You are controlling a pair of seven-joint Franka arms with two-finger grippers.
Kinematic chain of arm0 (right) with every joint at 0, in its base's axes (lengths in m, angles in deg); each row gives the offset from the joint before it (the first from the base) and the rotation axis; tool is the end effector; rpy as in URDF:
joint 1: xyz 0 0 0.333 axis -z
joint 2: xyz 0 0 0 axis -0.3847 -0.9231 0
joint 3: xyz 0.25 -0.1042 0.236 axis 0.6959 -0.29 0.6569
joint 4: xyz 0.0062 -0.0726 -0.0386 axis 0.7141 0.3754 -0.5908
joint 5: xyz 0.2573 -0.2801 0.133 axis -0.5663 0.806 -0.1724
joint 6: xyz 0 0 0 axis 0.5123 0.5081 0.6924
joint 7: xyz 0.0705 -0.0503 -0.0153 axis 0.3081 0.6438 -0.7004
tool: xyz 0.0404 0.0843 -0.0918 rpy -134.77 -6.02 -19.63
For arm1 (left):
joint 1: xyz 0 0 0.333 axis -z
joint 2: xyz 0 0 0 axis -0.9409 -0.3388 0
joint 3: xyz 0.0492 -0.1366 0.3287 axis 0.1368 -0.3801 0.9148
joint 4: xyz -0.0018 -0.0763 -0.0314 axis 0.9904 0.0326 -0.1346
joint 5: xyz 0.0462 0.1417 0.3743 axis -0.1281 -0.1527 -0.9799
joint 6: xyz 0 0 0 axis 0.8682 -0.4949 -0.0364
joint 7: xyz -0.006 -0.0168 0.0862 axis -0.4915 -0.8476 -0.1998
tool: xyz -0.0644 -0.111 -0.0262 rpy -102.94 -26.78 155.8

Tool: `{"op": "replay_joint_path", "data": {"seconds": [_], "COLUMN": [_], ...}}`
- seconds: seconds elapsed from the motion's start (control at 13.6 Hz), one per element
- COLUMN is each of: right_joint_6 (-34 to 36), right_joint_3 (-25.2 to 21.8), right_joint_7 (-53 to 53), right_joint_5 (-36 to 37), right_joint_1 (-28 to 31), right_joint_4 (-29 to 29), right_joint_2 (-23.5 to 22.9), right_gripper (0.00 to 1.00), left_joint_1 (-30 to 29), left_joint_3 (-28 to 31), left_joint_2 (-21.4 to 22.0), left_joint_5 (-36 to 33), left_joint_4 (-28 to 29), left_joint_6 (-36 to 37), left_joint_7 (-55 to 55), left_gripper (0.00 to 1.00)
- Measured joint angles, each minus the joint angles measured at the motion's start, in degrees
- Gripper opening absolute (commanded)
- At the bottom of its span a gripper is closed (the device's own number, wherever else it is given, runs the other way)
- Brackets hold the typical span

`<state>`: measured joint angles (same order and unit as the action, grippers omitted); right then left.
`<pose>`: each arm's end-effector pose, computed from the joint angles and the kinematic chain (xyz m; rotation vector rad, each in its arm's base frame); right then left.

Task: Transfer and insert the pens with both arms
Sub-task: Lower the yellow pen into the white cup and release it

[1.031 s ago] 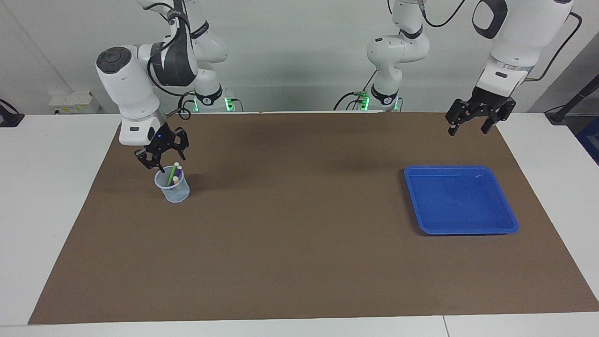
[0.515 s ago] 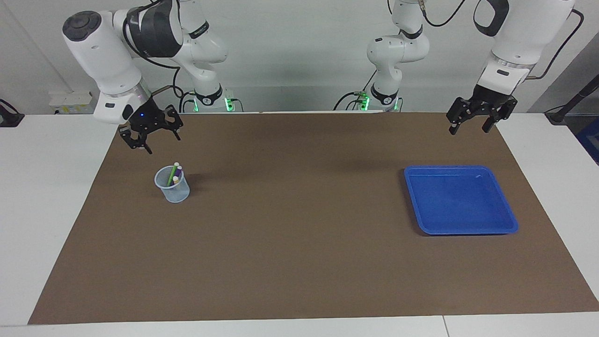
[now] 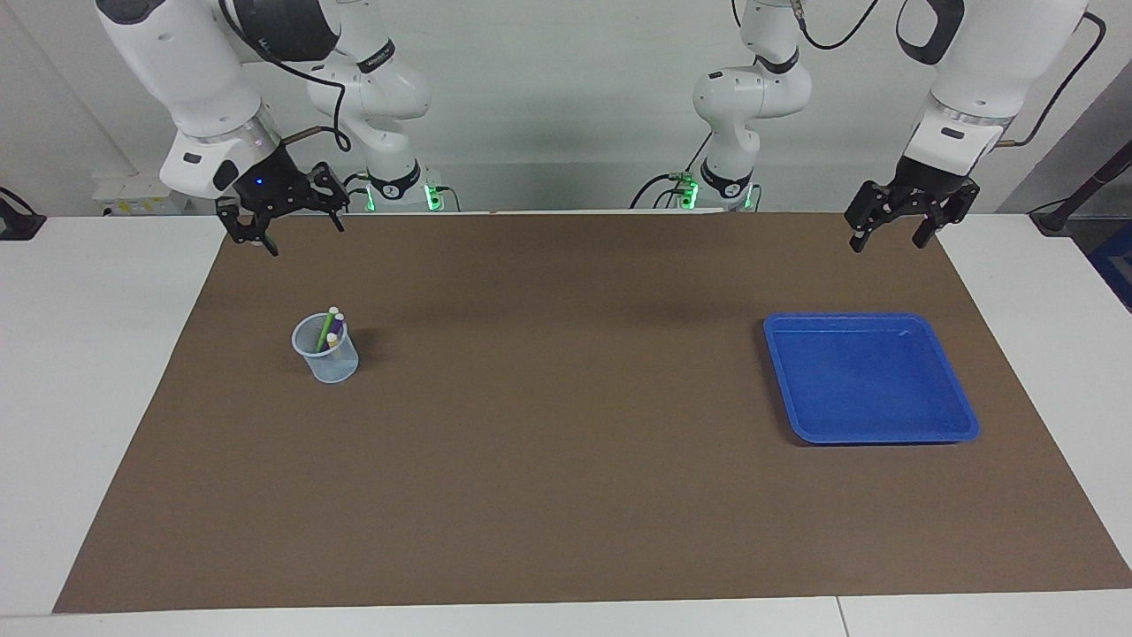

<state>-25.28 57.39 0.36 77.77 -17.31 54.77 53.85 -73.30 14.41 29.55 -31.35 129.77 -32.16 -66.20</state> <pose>0.5260 0.0155 0.6289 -3.0099 -0.6014 0.1020 0.5461 -0.0224 0.6407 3.1319 -0.0122 0.1746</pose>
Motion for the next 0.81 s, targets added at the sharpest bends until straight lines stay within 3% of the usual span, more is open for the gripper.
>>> {"op": "replay_joint_path", "data": {"seconds": [0.29, 0.81], "right_joint_6": [1.46, -1.94], "right_joint_3": [-0.1, -1.08], "right_joint_7": [5.38, 11.89], "right_joint_5": [0.58, 1.7], "right_joint_1": [-1.98, -5.34], "right_joint_4": [-0.65, 1.89], "right_joint_2": [-0.21, -0.25], "right_gripper": [1.0, 1.0], "left_joint_1": [0.0, 0.0], "left_joint_3": [0.0, 0.1], "left_joint_2": [-0.19, -0.19], "left_joint_5": [0.0, 0.0], "left_joint_4": [0.0, -0.01], "left_joint_6": [0.55, 2.95], "left_joint_7": [0.0, 0.0], "left_gripper": [1.0, 1.0]}}
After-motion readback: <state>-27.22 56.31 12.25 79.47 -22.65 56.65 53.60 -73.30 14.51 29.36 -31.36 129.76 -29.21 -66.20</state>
